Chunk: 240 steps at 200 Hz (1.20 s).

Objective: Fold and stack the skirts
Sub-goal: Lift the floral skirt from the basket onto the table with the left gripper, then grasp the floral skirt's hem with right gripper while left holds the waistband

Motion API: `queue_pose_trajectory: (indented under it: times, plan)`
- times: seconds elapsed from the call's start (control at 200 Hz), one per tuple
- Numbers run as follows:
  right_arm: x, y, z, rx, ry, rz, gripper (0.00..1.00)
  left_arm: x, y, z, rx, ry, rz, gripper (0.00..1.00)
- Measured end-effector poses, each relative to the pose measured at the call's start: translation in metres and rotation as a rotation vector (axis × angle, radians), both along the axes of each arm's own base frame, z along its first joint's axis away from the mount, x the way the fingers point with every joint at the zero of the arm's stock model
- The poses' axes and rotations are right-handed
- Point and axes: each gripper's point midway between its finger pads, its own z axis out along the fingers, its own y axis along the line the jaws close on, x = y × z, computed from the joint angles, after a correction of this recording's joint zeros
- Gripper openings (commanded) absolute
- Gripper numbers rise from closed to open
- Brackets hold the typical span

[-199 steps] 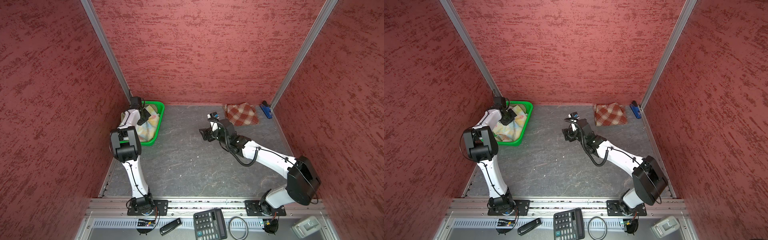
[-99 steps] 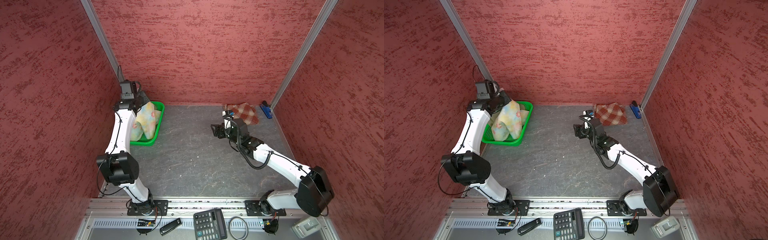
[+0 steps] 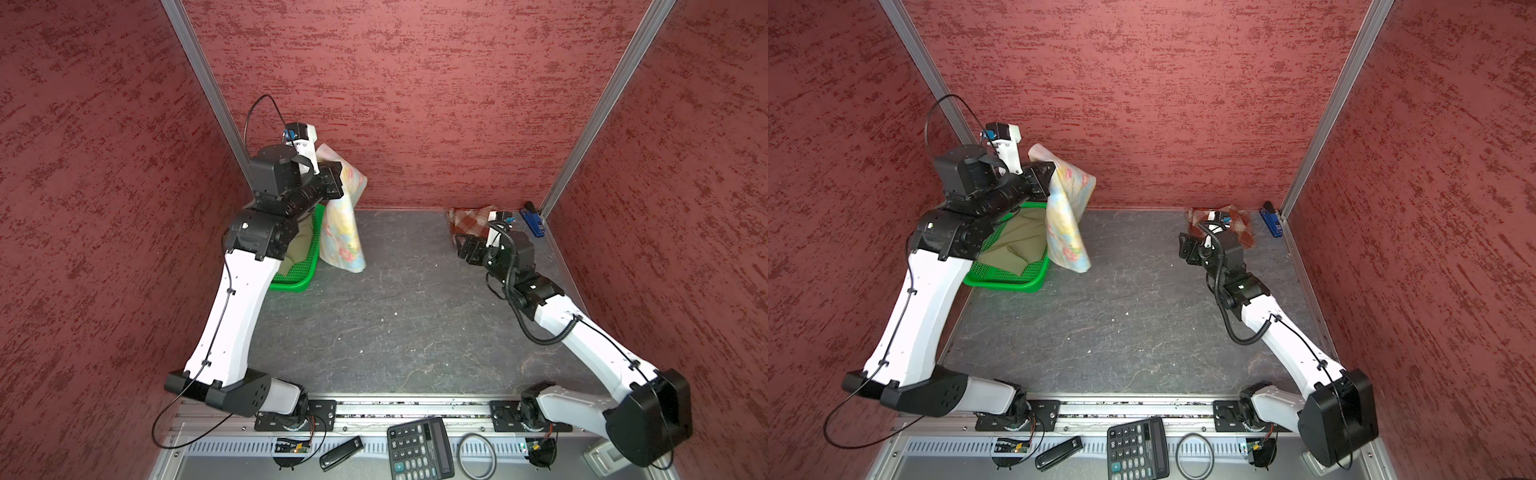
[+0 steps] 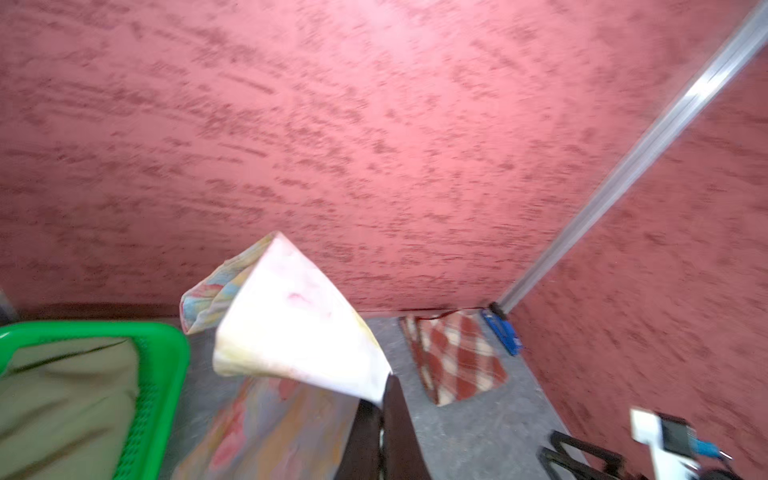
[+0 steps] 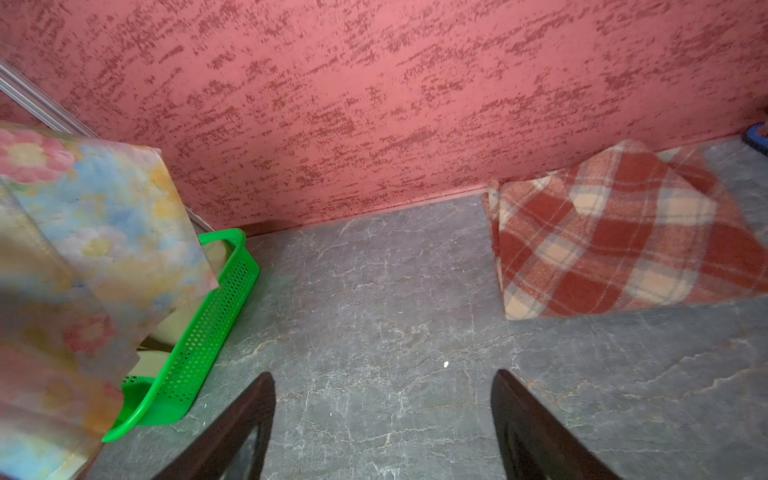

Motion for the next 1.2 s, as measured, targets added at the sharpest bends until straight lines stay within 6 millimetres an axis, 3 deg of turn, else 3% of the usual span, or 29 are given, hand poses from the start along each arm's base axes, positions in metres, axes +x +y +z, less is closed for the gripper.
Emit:
queue_pose_trajectory:
  times: [0.065,0.145,0.21,0.28,0.316,0.331,0.371,0.401,0.446,0.571,0.656,0.721,0.821,0.892,0.962,1.047,1.202]
  plan:
    - [-0.005,-0.005,0.009,0.003,-0.015,-0.012,0.83,-0.025,-0.013,0.018,-0.019,-0.047,-0.060,0.00]
    - [-0.010,-0.014,0.015,0.001,-0.021,-0.038,0.83,-0.046,-0.025,0.025,-0.042,-0.071,-0.118,0.00]
    - [-0.012,-0.021,0.020,-0.003,-0.022,-0.059,0.84,-0.056,-0.034,0.017,-0.060,-0.058,-0.160,0.00]
    - [-0.013,-0.027,0.024,-0.008,-0.019,-0.078,0.85,-0.054,-0.039,-0.009,-0.071,-0.005,-0.176,0.00]
    - [-0.013,-0.029,0.025,-0.010,-0.017,-0.084,0.86,-0.050,-0.040,-0.027,-0.078,0.032,-0.176,0.00]
    - [-0.013,-0.029,0.024,-0.011,-0.015,-0.084,0.87,-0.047,-0.041,-0.038,-0.081,0.056,-0.174,0.06]
    - [-0.014,-0.029,0.023,-0.014,-0.011,-0.086,0.88,-0.038,-0.042,-0.067,-0.089,0.113,-0.175,0.30]
    - [-0.014,-0.030,0.021,-0.020,-0.003,-0.085,0.88,-0.030,-0.042,-0.093,-0.102,0.168,-0.167,0.54]
    - [-0.015,-0.030,0.017,-0.028,0.010,-0.084,0.88,-0.015,-0.040,-0.134,-0.110,0.258,-0.151,0.73]
    - [-0.017,-0.031,0.006,-0.058,0.046,-0.079,0.88,0.016,-0.030,-0.265,-0.099,0.570,-0.068,0.87]
    - [-0.018,-0.031,-0.004,-0.078,0.071,-0.076,0.88,0.011,-0.018,-0.315,-0.074,0.707,-0.017,0.89]
    - [-0.021,-0.031,-0.017,-0.096,0.105,-0.072,0.88,0.004,-0.013,-0.319,-0.060,0.730,-0.002,0.90]
    - [-0.024,-0.027,-0.040,-0.119,0.165,-0.055,0.88,-0.004,-0.015,-0.296,-0.037,0.672,-0.007,0.90]
    - [-0.026,-0.023,-0.058,-0.125,0.214,-0.034,0.87,-0.016,-0.024,-0.281,-0.013,0.630,-0.030,0.90]
    - [-0.030,-0.015,-0.079,-0.130,0.274,-0.001,0.87,-0.030,-0.038,-0.279,0.015,0.629,-0.061,0.90]
    - [-0.039,-0.004,-0.106,-0.142,0.345,0.046,0.87,-0.048,-0.051,-0.296,0.053,0.672,-0.086,0.88]
    - [-0.058,0.008,-0.137,-0.155,0.433,0.114,0.87,-0.082,-0.055,-0.357,0.129,0.845,-0.071,0.85]
